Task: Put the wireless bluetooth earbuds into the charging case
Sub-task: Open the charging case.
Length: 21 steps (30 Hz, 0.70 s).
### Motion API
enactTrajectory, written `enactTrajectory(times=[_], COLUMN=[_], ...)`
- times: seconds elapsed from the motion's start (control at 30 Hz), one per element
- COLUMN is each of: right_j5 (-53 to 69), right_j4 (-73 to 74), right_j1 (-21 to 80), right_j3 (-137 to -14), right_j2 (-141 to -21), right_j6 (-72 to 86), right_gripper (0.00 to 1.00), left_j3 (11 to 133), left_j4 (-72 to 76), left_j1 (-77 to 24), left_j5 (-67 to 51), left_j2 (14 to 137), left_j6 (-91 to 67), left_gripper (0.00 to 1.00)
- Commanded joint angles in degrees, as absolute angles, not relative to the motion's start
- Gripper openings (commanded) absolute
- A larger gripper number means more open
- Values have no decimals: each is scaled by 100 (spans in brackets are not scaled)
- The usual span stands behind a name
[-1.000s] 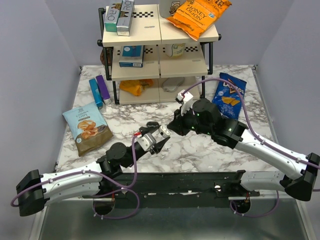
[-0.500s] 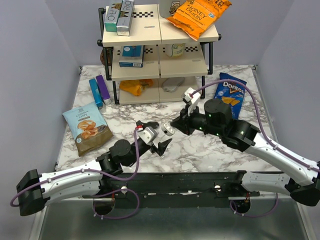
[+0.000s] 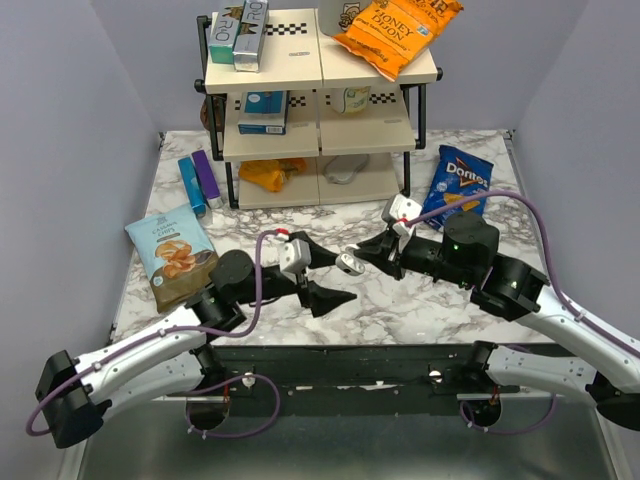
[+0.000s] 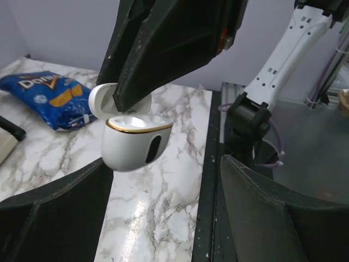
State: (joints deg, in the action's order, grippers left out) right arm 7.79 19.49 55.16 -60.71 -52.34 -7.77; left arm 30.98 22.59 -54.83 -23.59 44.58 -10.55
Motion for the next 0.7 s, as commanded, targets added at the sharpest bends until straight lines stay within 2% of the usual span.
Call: enactTrajectory(times=[0.0, 0.17, 0.33, 0.67], right_j5=[1449, 1793, 1784, 1679], right_j4=[2039, 2153, 2241, 2232], right_j1=[5563, 5581, 5590, 5599], right_j3=[-6310, -6267, -6214, -6231], right_j2=[-5238, -5221, -5265, -5388], right_j6=[-1002, -967, -1019, -1011], right_gripper=[1, 1, 1, 1], left_j3=[3401, 3480, 3454, 3454], left_j4=[2601, 2821, 3014, 3076], left_j1=[-4871, -4790, -4746, -4737], left_j5=[-4437, -4509, -4491, -4439], left_j2=[5088, 5291, 5344, 5291], left_j6=[-1713, -1723, -1845, -1925], left_gripper=[80, 75, 65, 60])
